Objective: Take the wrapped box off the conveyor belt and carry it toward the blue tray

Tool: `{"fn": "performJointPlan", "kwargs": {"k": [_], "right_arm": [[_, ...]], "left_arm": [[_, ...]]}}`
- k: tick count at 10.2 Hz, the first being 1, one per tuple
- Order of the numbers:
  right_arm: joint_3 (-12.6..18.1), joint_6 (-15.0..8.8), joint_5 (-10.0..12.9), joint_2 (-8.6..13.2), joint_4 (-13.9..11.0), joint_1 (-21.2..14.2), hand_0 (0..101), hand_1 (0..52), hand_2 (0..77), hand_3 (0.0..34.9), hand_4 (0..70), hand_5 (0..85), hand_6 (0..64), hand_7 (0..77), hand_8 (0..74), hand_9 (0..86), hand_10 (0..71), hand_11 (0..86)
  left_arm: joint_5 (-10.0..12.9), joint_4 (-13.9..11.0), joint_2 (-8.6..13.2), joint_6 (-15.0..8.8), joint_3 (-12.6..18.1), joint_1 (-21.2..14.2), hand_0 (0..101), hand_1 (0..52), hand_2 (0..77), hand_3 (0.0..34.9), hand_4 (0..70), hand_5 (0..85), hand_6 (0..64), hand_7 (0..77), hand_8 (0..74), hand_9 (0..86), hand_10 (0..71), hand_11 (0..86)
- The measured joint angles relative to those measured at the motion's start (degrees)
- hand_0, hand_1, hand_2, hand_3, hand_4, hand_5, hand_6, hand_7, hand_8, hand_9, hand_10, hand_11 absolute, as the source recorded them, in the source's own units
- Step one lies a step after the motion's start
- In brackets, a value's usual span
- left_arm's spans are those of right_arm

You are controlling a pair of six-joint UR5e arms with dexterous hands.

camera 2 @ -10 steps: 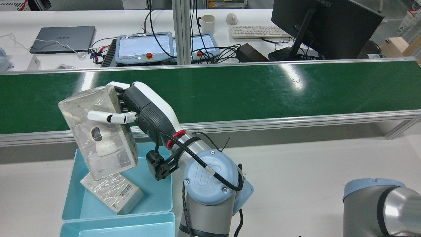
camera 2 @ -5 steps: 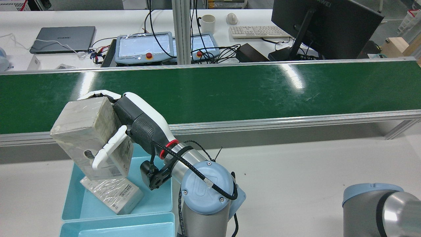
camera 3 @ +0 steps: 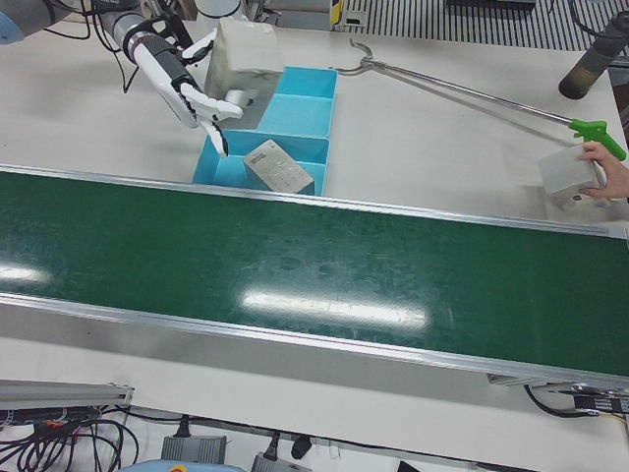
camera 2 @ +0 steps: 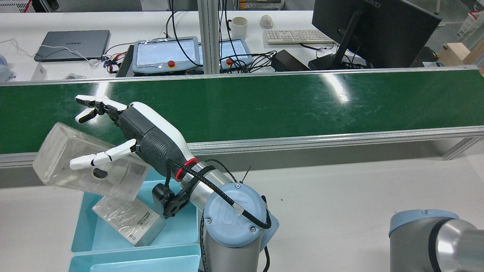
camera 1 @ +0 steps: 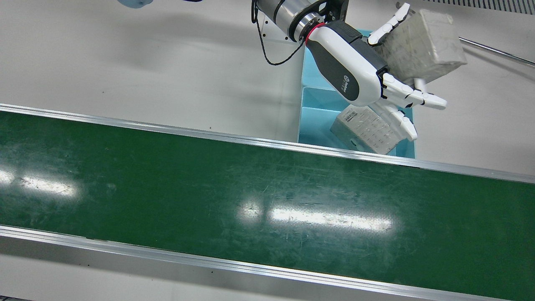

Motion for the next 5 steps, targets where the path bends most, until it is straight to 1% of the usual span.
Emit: {"fn": "performJointPlan", "kwargs": {"k": [1,2,3,4,5], "right_arm": [[0.3,0.0,-0.1,0.1,0.0,0.0,48,24.5,14.2,0.0,11.5,11.5,0.0,43.1,0.0,0.5,0.0,0.5],[0.5,0.0,-0.1,0.1,0.0,0.0,48,5.4,1.6,0.0,11.5,11.5,2.2,43.1,0.0,1.1,0.0,1.1],[0.8,0.0,-0.1,0.1,-0.1,0.0,48,5.4,1.6,0.0,11.5,11.5,2.2,43.1,0.0,1.1,0.0,1.1],[1.1,0.0,-0.2,0.1,-0.1,0.0,48,12.0,1.1,0.0,10.4,11.5,2.2,34.9,0.0,1.1,0.0,1.1],[1.7,0.1,-0.3,-0.2,-0.2,0.0,48,9.8,1.1,0.0,10.4,11.5,2.2,2.2,0.0,1.1,0.0,1.1]], "left_arm": [[0.0,0.0,0.0,0.0,0.0,0.0,0,0.0,1.1,0.0,0.0,1.1,0.5,0.5,0.5,0.5,0.5,0.5],[0.0,0.0,0.0,0.0,0.0,0.0,0,0.0,1.1,0.0,0.0,1.1,0.5,0.5,0.5,0.5,0.5,0.5],[0.0,0.0,0.0,0.0,0.0,0.0,0,0.0,0.5,0.0,0.0,1.1,0.5,0.5,0.5,0.5,0.5,0.5],[0.0,0.0,0.0,0.0,0.0,0.0,0,0.0,1.1,0.0,0.0,1.1,0.5,0.5,0.5,0.5,0.5,0.5],[0.0,0.0,0.0,0.0,0.0,0.0,0,0.0,1.1,0.0,0.0,1.1,0.5,0.5,0.5,0.5,0.5,0.5]]}}
